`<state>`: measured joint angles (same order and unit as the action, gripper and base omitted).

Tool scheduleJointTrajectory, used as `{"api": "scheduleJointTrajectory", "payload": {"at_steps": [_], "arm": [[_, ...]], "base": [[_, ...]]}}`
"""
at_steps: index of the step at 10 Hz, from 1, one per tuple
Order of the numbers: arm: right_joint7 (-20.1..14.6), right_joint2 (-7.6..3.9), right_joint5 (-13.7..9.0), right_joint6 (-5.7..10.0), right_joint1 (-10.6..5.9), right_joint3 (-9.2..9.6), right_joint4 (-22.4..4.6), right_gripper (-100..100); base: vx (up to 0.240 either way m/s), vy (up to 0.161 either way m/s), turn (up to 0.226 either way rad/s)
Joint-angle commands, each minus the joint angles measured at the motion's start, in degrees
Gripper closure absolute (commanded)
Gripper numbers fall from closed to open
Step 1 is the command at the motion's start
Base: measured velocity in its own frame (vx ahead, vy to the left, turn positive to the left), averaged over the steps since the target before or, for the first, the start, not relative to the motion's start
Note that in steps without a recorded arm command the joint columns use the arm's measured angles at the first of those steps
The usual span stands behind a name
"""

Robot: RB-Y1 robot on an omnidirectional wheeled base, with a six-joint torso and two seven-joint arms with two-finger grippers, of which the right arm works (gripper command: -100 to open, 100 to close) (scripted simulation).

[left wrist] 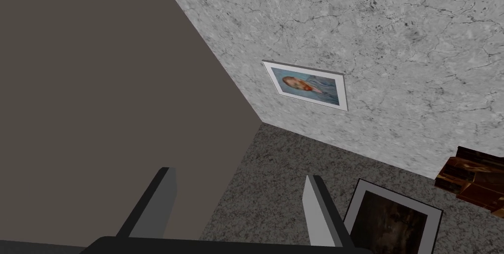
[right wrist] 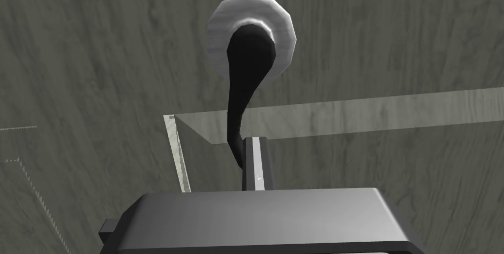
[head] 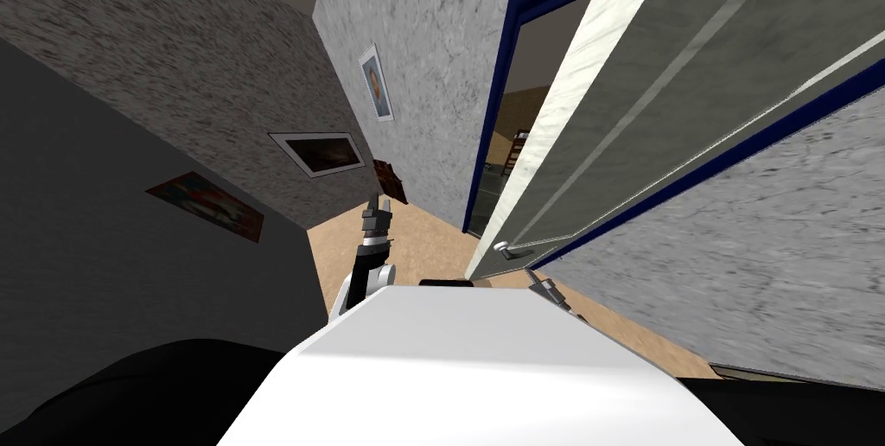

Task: Pull the door open

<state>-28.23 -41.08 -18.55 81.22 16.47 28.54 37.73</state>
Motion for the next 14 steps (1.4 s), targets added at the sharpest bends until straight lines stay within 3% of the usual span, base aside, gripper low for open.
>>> {"api": "scheduleJointTrajectory", "payload": {"at_steps": [1, 3, 5, 6, 7, 8, 10, 11, 12, 13, 14], "arm": [[0.42, -0.15, -0.21, 0.69, 1.49, -0.08, 0.54, -100], [0.83, -0.29, -0.62, 3.01, 3.82, 0.01, 0.01, -100], [0.83, -0.29, -0.62, 3.01, 3.82, 0.01, 0.01, -100], [1.04, -0.39, -0.84, 4.42, 5.15, 0.03, -0.26, -100], [0.84, -0.17, -0.68, 3.78, 4.16, 0.08, -0.64, -100], [0.13, -0.03, -1.47, 2.46, 3.22, -1.05, -1.54, -100], [-0.67, 0.11, -2.31, 0.83, 2.11, -2.27, -2.43, -100], [-0.67, 0.11, -2.31, 0.83, 2.11, -2.27, -2.43, -100], [-1.46, 0.25, -3.14, -0.81, 0.99, -3.48, -3.32, -100], [-1.46, 0.25, -3.14, -0.81, 0.99, -3.48, -3.32, -100], [-2.04, 0.35, -3.75, -2.00, 0.18, -4.37, -3.97, -100]], "base": [[0.035, 0.025, -0.256], [0.039, 0.060, -0.241], [0.018, 0.040, -0.018], [-0.051, 0.002, -0.152], [-0.031, 0.005, -0.049], [0.056, 0.097, 0.257], [0.097, 0.125, 0.236], [0.068, 0.070, 0.063], [0.062, 0.061, 0.259], [0.056, 0.031, 0.170], [0.045, 0.026, 0.192]]}}
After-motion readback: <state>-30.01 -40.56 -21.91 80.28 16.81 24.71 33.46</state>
